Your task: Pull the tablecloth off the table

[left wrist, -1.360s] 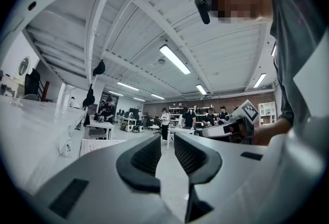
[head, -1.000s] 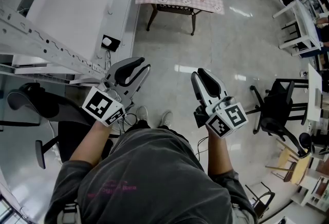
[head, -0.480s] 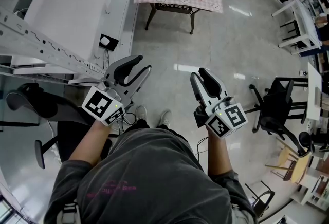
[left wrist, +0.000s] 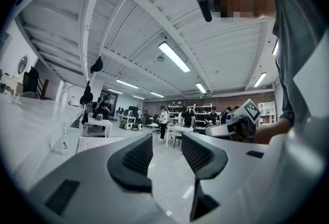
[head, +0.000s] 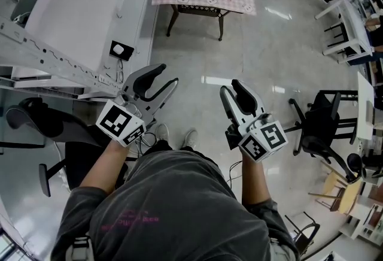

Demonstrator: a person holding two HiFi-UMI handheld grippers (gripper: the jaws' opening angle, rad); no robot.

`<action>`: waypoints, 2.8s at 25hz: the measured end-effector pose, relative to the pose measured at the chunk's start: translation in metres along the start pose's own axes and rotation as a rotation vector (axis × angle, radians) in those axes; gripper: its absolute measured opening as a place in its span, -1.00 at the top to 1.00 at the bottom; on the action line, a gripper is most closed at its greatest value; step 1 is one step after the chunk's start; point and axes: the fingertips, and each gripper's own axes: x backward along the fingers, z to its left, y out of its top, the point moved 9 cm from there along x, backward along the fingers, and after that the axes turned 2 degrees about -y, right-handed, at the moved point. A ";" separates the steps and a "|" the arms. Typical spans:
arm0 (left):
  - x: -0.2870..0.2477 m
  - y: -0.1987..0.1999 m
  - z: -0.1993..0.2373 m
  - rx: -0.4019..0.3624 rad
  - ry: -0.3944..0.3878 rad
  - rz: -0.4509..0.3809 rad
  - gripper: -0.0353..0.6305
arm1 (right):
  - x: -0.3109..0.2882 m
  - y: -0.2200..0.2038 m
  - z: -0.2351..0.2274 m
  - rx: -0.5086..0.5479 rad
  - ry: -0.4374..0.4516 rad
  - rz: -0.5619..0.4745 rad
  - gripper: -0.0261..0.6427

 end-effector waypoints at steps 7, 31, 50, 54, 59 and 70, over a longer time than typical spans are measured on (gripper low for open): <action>-0.012 -0.005 -0.018 0.003 0.025 0.014 0.33 | 0.012 -0.001 -0.018 -0.005 0.024 0.003 0.49; -0.067 -0.015 -0.080 0.011 0.095 0.044 0.31 | 0.063 -0.004 -0.102 -0.037 0.083 0.001 0.49; -0.130 -0.020 -0.001 0.032 0.075 0.022 0.30 | -0.007 0.016 -0.153 -0.023 0.060 -0.001 0.49; -0.150 -0.022 0.030 0.044 0.055 0.023 0.30 | -0.034 0.018 -0.167 -0.034 0.038 0.011 0.49; -0.169 -0.022 0.079 0.068 0.044 0.027 0.29 | -0.079 0.026 -0.180 -0.034 0.021 0.030 0.49; -0.222 -0.010 0.200 0.101 0.016 0.032 0.29 | -0.194 0.055 -0.211 -0.059 -0.020 0.053 0.49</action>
